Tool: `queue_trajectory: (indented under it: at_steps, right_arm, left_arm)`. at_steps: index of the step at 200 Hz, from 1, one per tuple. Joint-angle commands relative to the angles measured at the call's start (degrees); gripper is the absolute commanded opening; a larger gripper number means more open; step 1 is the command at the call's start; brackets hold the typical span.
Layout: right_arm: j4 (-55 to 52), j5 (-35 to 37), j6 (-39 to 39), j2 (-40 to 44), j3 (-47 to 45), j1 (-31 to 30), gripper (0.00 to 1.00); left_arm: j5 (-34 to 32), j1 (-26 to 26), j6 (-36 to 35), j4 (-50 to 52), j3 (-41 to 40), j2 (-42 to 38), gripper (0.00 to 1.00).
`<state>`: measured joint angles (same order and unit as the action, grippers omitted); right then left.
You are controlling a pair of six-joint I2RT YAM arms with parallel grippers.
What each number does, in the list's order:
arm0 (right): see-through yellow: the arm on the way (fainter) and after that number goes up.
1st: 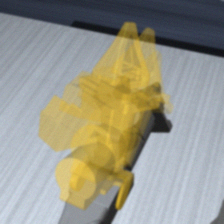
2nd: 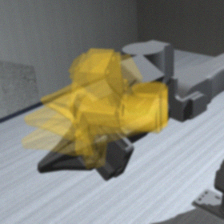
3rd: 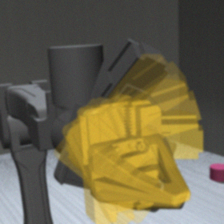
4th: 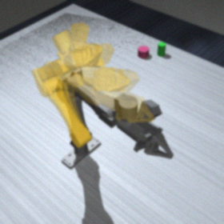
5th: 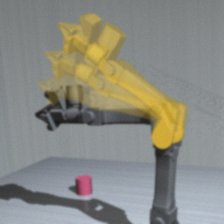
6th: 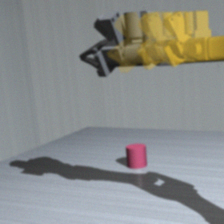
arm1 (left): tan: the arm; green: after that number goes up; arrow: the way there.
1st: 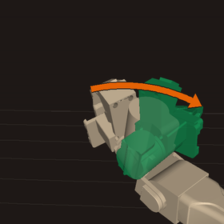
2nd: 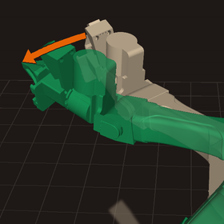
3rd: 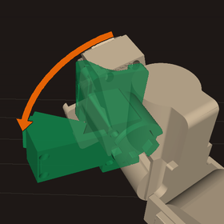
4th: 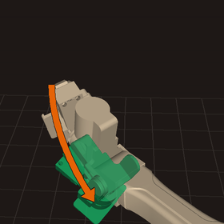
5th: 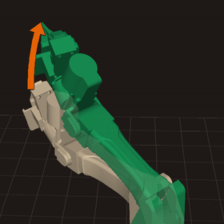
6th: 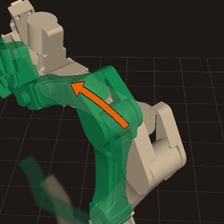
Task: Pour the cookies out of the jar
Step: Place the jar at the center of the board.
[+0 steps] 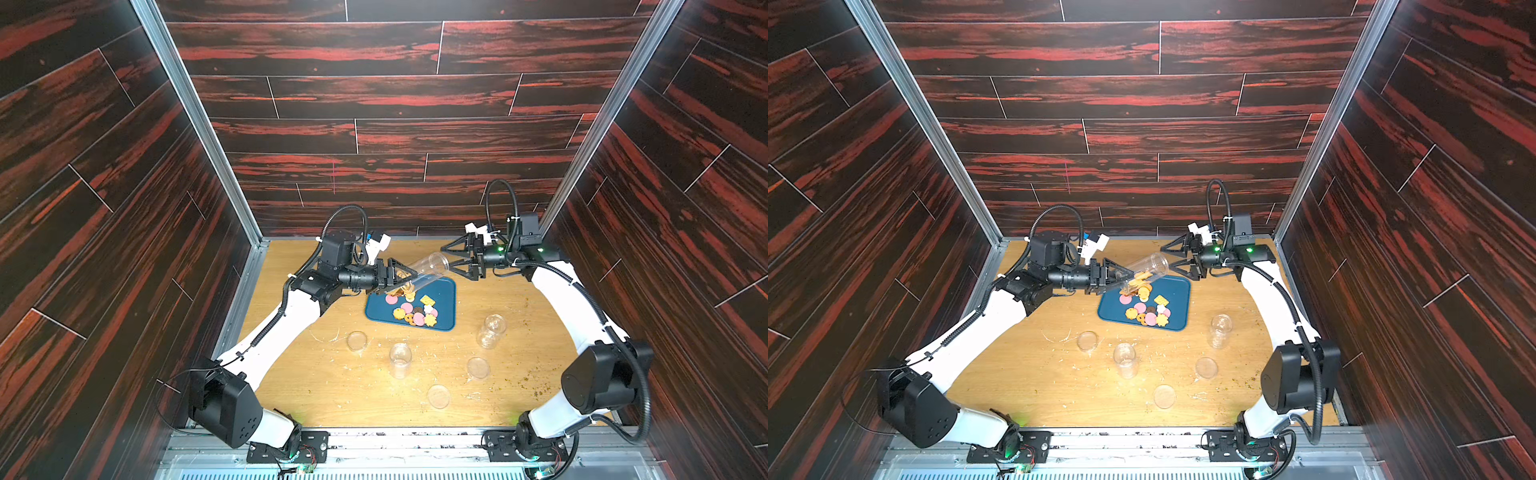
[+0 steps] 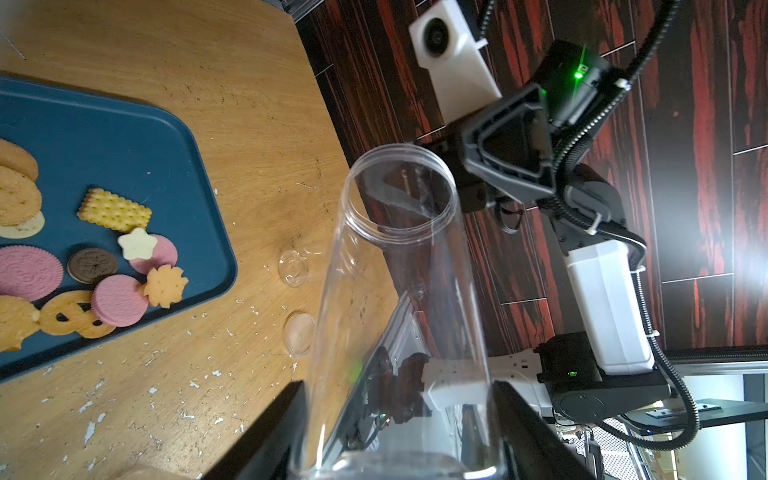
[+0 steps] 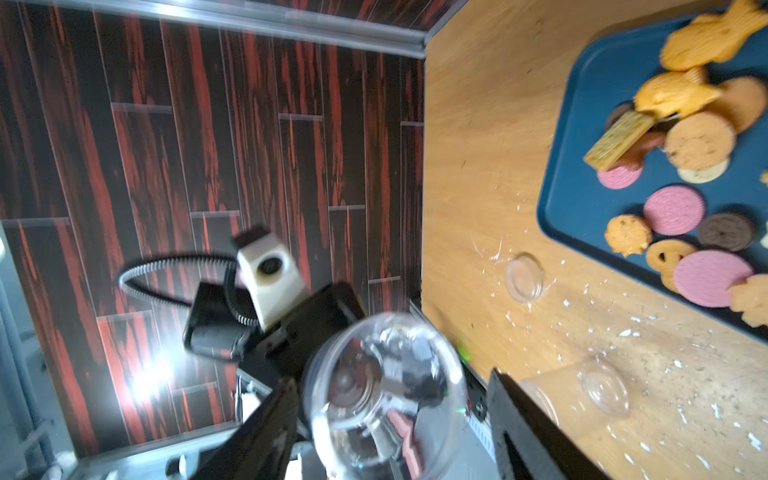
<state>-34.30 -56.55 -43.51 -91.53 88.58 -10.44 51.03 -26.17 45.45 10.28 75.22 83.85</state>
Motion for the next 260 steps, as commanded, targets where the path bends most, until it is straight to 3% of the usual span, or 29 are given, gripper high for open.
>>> queue_trajectory:
  at_steps: [1,74,96,106,140,162,190,214,260]
  right_arm:
    - [-5.3,-3.3,6.2,2.9,0.9,-0.3,0.73]
    - [-1.6,-4.9,5.0,3.4,-0.3,-1.7,0.7]
    - [5.5,-7.0,1.1,3.9,-2.3,-2.1,0.68]
    - [9.7,-8.2,-1.5,3.9,-3.3,-2.4,0.63]
    - [18.9,-10.3,-7.3,4.1,-6.4,-2.7,0.24]
    - [20.4,-10.6,-7.9,4.5,-7.7,-2.6,0.17]
    - [20.9,-10.6,-7.9,4.8,-8.3,-2.5,0.15]
    - [21.2,-10.6,-7.9,5.1,-8.9,-2.4,0.0]
    - [19.6,-9.8,-7.0,6.4,-10.0,-1.2,0.0]
  left_arm:
    - [0.8,0.0,-0.4,-0.3,1.7,-1.5,0.7]
    - [1.0,0.0,-0.1,-0.9,1.9,-1.6,0.7]
    - [1.5,-0.2,0.4,-1.2,1.8,-1.5,0.7]
    - [1.8,-0.3,0.6,-1.4,1.7,-1.4,0.7]
    - [2.1,-0.4,0.8,-1.3,1.6,-1.7,0.7]
    - [2.1,-0.4,0.9,-1.3,1.4,-1.7,0.71]
    - [2.1,-0.4,1.0,-1.4,1.2,-1.5,0.74]
    - [2.0,-0.3,0.8,-1.3,0.8,-1.5,0.77]
    - [0.8,0.7,-0.6,1.2,0.5,-1.6,0.89]
